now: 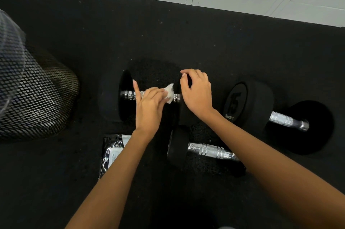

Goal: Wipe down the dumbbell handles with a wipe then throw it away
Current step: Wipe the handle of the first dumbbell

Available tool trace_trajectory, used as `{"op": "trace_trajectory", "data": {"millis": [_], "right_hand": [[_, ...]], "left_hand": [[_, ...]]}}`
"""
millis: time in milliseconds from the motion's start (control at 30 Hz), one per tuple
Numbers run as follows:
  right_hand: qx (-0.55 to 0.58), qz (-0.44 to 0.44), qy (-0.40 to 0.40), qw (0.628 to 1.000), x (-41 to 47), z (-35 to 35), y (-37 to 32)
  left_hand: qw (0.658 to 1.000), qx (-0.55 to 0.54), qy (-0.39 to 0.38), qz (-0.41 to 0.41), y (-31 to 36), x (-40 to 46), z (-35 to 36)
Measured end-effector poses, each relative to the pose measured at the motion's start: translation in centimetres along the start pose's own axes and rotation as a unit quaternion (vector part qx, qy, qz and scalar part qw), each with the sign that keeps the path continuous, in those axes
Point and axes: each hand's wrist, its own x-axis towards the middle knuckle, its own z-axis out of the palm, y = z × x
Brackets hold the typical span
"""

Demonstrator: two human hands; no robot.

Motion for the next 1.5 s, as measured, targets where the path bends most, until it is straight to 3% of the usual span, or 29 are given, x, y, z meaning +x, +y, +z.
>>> {"op": "trace_trajectory", "data": {"millis": [167, 300, 433, 667, 967, 1500], "right_hand": [[0.006, 0.005, 0.003, 1.0, -0.1, 0.0, -0.1], [0.012, 0.0, 0.007, 1.0, -0.1, 0.0, -0.1], [0.018, 0.005, 0.005, 1.0, -0.2, 0.0, -0.1], [0.027, 0.003, 0.007, 1.0, -0.1, 0.0, -0.1], [0.035, 0.003, 0.002, 0.999, -0.2, -0.1, -0.1], [0.04, 0.002, 0.006, 0.999, -0.2, 0.0, 0.0]], "left_hand": [[0.998, -0.053, -0.024, 0.03, 1.8, -0.1, 0.9], [0.996, -0.026, -0.032, 0.084, -0.2, -0.1, 0.1], [0.997, -0.023, -0.036, 0.063, -1.3, -0.8, -0.6], [0.99, -0.056, -0.12, 0.053, 1.0, -0.2, 0.3], [0.998, 0.007, -0.058, 0.019, -0.3, -0.1, -0.8], [0.985, 0.124, -0.081, 0.09, -0.8, -0.4, -0.4]]}}
